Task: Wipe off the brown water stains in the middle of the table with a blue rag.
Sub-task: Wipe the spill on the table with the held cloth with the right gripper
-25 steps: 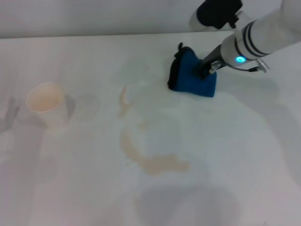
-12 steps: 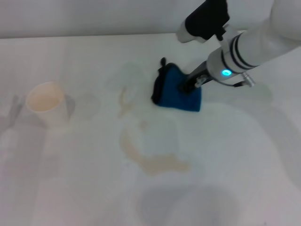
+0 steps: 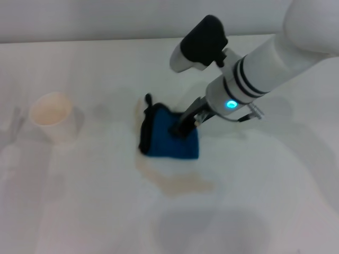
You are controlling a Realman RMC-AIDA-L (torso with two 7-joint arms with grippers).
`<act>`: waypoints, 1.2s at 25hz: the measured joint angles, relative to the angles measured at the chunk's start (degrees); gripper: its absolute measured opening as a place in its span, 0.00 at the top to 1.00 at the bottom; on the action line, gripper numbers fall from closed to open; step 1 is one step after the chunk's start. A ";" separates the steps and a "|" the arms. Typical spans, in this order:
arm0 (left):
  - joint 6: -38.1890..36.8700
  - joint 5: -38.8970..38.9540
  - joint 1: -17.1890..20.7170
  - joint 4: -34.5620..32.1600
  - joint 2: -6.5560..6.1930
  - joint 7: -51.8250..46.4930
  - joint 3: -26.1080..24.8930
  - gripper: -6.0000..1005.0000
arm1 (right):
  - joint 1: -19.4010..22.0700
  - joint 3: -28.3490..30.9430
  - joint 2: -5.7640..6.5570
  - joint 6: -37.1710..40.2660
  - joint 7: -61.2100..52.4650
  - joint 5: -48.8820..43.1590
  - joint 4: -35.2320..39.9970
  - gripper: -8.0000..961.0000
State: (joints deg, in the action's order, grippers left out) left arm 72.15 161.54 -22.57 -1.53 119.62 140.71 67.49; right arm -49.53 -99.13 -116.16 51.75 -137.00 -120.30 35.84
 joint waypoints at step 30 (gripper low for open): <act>0.01 0.00 -0.60 -0.17 0.09 0.00 0.00 0.13 | -2.39 -7.65 0.46 -23.31 -0.15 11.11 -8.87 0.93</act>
State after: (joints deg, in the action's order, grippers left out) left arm 72.16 161.54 -23.17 -1.70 119.71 140.71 67.50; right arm -51.91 -106.78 -115.70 28.44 -137.15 -109.19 26.96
